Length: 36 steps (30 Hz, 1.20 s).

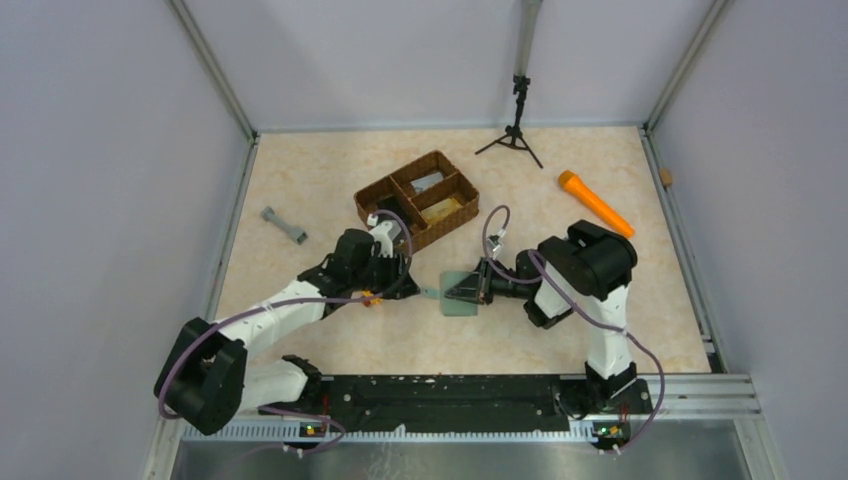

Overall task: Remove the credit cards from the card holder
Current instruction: Close the card holder at the center of the board, then reset both arms

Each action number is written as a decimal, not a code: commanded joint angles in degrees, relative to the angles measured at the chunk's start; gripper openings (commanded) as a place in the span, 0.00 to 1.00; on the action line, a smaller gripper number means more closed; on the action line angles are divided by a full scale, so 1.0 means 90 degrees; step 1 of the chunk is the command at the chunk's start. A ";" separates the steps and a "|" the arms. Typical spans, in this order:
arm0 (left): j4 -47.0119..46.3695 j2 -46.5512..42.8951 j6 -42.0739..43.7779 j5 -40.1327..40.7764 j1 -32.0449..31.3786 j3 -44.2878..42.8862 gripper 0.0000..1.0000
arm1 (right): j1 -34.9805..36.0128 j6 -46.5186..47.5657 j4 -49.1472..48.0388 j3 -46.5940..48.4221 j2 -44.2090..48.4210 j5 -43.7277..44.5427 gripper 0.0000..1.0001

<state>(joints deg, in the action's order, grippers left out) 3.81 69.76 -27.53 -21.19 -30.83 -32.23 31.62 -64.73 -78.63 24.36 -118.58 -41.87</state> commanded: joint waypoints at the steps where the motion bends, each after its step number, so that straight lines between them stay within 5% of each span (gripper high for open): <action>1: 0.0003 -0.0411 0.0095 0.0003 0.0092 0.0038 0.39 | -0.0163 -0.0152 -0.0822 -0.0186 -0.0134 0.0018 0.00; 8: 0.0308 -0.1136 0.0108 0.0657 0.0403 -0.0056 0.48 | -0.0227 0.0462 0.1007 0.0155 0.1702 -0.0294 0.00; 12: 0.0595 -0.1854 0.0232 0.1606 0.0551 -0.0137 0.61 | -0.0366 0.1834 0.3638 0.0644 0.2863 0.0286 0.02; 15: 0.0965 -0.2290 0.0314 0.2992 0.0596 -0.0295 0.96 | -0.0487 0.2975 0.5570 0.1013 0.3716 0.1122 0.11; 20: 0.0875 -0.2846 0.0465 0.4908 0.0771 -0.0226 0.99 | -0.0666 0.4135 0.6910 0.0779 0.5808 0.3395 0.32; 22: 0.0633 -0.2946 0.0585 0.5225 0.0896 -0.0138 0.99 | -0.0703 0.4372 0.7181 0.0605 0.6528 0.4433 0.51; 27: -0.0306 -0.2849 0.1120 0.6141 0.1176 0.0219 0.99 | -0.0713 0.5055 0.7666 0.0412 0.7500 0.7266 0.80; 31: -0.1870 -0.2403 0.1990 0.6256 0.1544 0.0746 0.99 | -0.0772 0.6128 0.6597 -0.0284 0.7703 0.8391 0.81; 36: -0.2964 -0.1656 0.1932 0.5678 0.2622 0.1143 0.99 | -0.1434 0.7098 0.3723 -0.1874 0.7939 0.7854 0.80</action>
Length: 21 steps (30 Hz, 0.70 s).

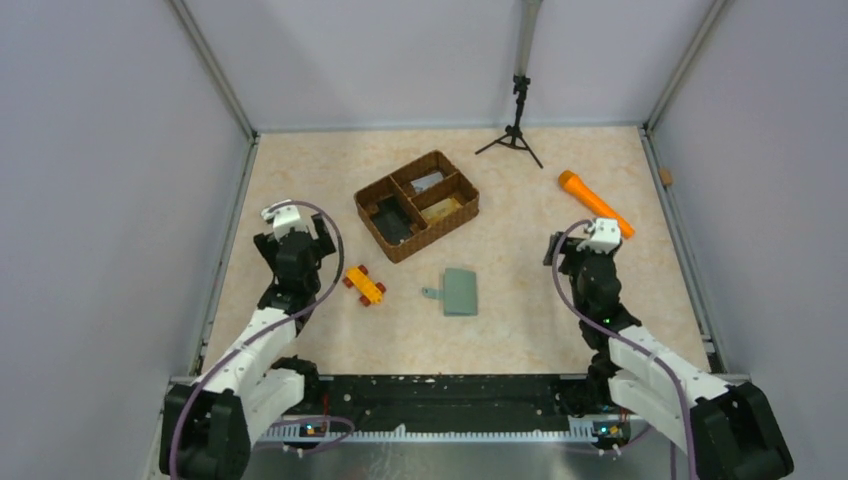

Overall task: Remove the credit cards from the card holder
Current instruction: Reset both arms

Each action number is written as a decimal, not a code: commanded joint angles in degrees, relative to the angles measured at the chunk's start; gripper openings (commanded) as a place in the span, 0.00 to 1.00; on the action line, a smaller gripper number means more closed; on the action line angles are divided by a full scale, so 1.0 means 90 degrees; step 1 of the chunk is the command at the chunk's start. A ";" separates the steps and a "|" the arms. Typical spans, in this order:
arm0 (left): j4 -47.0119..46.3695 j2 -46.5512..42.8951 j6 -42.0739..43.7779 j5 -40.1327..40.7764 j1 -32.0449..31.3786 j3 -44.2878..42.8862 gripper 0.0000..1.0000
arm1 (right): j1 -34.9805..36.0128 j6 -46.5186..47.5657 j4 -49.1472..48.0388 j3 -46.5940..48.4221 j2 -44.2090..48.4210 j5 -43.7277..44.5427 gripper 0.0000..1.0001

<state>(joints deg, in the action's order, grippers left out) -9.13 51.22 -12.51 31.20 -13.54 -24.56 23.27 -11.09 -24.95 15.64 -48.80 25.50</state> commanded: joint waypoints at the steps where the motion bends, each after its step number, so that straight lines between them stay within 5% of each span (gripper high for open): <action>1: -0.1807 0.0512 0.0266 -0.0323 0.0930 0.0427 0.99 | -0.0860 0.1084 -0.2389 -0.1059 0.0183 0.0183 0.80; 5: -0.3448 0.1030 0.0393 -0.0954 0.1445 0.1149 0.99 | -0.1581 0.0982 -0.2548 -0.1012 -0.0421 -0.0423 0.79; 9: -0.5279 0.2077 0.0539 -0.1365 0.1638 0.1462 0.97 | -0.1593 0.1170 -0.3857 -0.1067 -0.1631 -0.0197 0.79; 13: -0.5424 0.2804 0.0743 -0.1622 0.1652 0.1116 0.96 | -0.1700 0.1116 -0.4890 -0.0847 -0.3043 0.0188 0.79; 17: -0.6200 0.3697 0.1292 -0.2662 0.1652 0.0963 0.92 | -0.2142 0.0824 -0.5080 -0.0663 -0.3756 -0.0685 0.74; 21: -0.5445 0.3606 0.1069 -0.2438 0.1700 0.0688 0.99 | -0.2131 0.0934 -0.5141 -0.0614 -0.3862 -0.0782 0.74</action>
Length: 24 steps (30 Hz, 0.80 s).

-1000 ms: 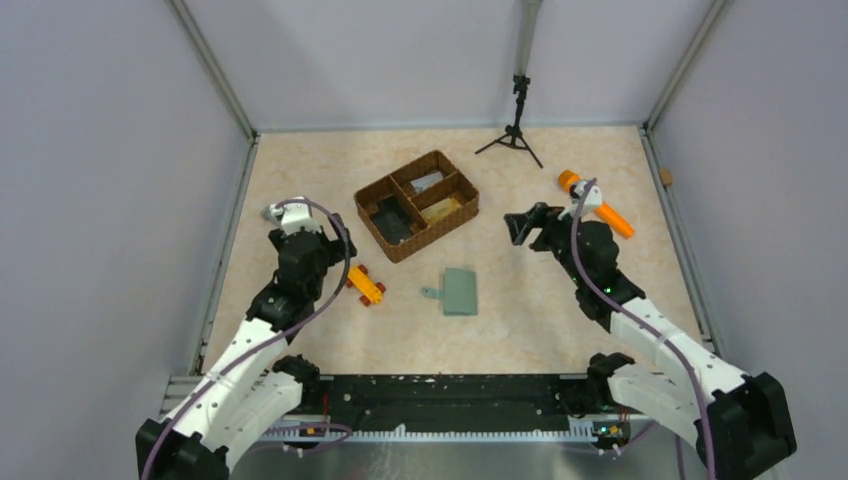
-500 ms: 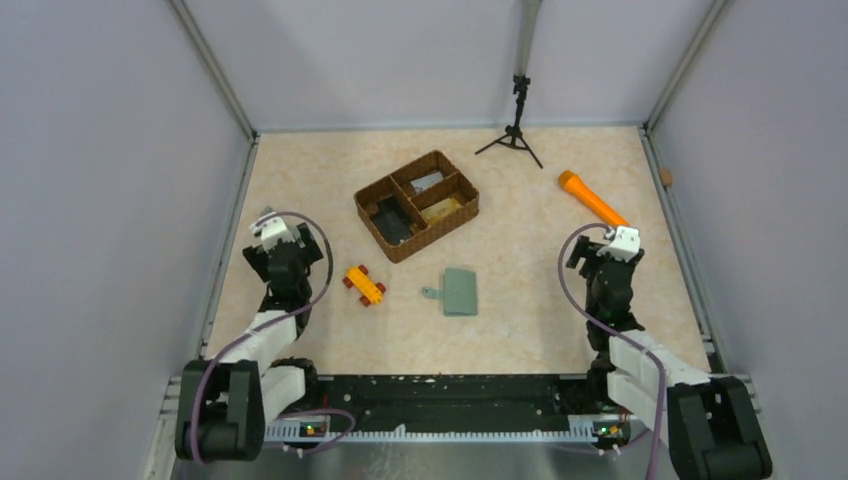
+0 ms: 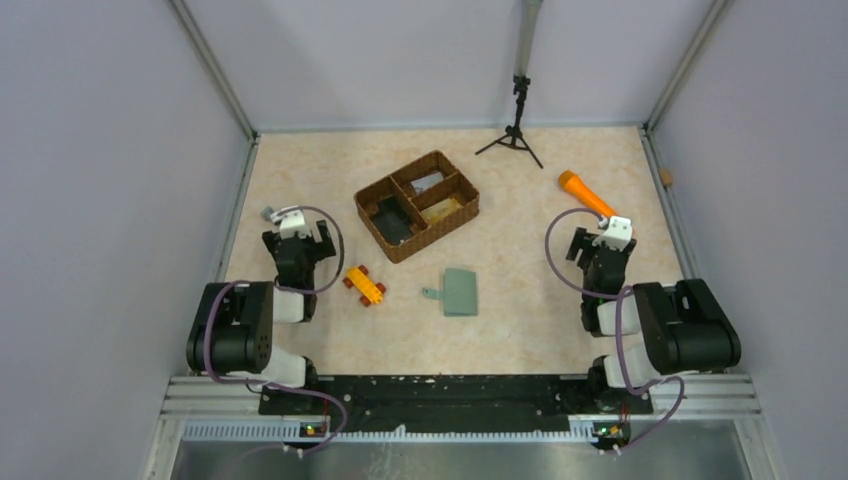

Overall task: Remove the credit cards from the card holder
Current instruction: Reset both arms

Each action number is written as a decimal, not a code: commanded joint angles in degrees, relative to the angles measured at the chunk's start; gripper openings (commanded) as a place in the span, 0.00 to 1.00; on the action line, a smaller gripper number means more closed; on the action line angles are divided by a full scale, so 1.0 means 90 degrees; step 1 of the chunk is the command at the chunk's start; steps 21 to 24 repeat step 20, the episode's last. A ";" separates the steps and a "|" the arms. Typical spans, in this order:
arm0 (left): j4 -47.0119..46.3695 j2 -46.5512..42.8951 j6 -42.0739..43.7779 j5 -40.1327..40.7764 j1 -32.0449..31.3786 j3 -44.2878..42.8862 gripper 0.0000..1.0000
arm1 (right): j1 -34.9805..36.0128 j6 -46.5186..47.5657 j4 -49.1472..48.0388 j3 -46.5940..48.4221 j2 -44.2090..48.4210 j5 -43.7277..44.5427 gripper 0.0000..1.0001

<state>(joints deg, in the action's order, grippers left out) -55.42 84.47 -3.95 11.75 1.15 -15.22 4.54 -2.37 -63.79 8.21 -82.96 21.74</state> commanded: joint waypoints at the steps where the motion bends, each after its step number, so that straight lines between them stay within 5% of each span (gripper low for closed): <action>1: -0.0341 -0.0095 0.0136 -0.0261 0.0067 -0.0318 0.99 | -0.0054 -0.0036 -0.0818 0.0204 -0.0083 -0.0369 0.77; 2: -0.0363 -0.0099 0.0144 -0.0261 0.0059 -0.0306 0.99 | -0.0055 -0.0047 -0.0694 0.0224 -0.0035 -0.0365 0.93; 3: -0.0353 -0.0101 0.0140 -0.0260 0.0061 -0.0314 0.99 | -0.0039 -0.0028 -0.0769 0.0208 -0.0048 -0.0340 0.96; 24: -0.0327 -0.0098 0.0131 -0.0277 0.0065 -0.0325 0.99 | -0.0025 0.0015 -0.0796 0.0214 -0.0079 -0.0417 0.98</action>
